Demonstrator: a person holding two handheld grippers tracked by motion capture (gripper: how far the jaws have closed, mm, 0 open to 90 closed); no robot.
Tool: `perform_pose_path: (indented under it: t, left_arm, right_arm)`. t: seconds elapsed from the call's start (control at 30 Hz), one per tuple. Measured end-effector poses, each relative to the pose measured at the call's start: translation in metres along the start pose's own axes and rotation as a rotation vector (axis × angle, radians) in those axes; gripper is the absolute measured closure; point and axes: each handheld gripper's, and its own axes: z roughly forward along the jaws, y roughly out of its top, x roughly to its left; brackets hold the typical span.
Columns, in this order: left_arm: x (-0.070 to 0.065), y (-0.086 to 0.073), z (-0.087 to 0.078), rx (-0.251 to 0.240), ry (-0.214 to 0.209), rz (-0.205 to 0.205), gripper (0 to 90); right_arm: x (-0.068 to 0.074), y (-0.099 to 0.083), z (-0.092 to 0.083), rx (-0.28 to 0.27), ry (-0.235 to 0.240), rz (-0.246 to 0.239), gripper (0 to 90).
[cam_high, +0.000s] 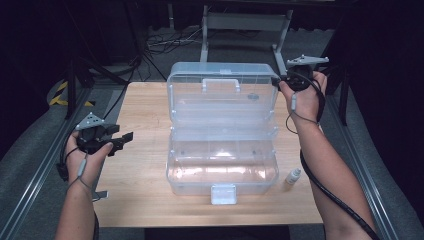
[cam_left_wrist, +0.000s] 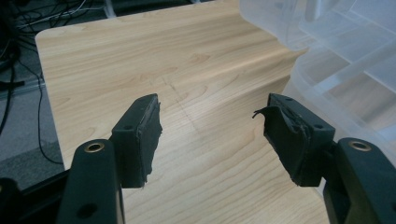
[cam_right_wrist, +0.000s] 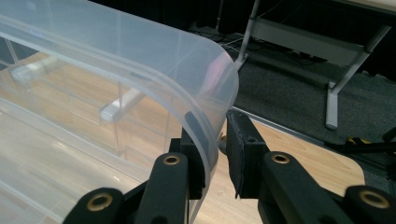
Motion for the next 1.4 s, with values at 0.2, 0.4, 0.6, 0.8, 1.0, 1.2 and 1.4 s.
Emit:
perform_pose_path:
  t: [0.2,0.4,0.6,0.8,1.0,1.2,1.4]
  left_arm:
    - [0.000,-0.010,-0.007,0.008,0.010,-0.017,37.0]
    - [0.000,-0.017,-0.011,0.021,0.023,-0.022,37.0]
    - [0.001,-0.024,-0.015,0.033,0.038,-0.040,37.0]
    - [0.002,-0.029,-0.017,0.042,0.046,-0.037,37.0]
    - [0.002,-0.031,-0.016,0.054,0.046,-0.039,37.0]
    - [0.001,-0.032,-0.014,0.062,0.044,-0.037,36.9]
    - [0.002,-0.033,-0.010,0.070,0.040,-0.041,36.9]
  right_arm:
    - [-0.004,0.003,0.009,0.013,0.003,0.015,79.2]
    - [-0.007,0.005,0.020,0.027,0.004,0.036,80.1]
    - [-0.012,0.006,0.029,0.032,0.010,0.058,83.2]
    - [-0.016,0.009,0.041,0.054,0.013,0.075,83.9]
    - [-0.020,0.008,0.048,0.068,0.022,0.095,84.0]
    - [-0.023,0.010,0.059,0.101,0.030,0.114,84.3]
    - [-0.026,0.010,0.069,0.127,0.036,0.135,84.6]
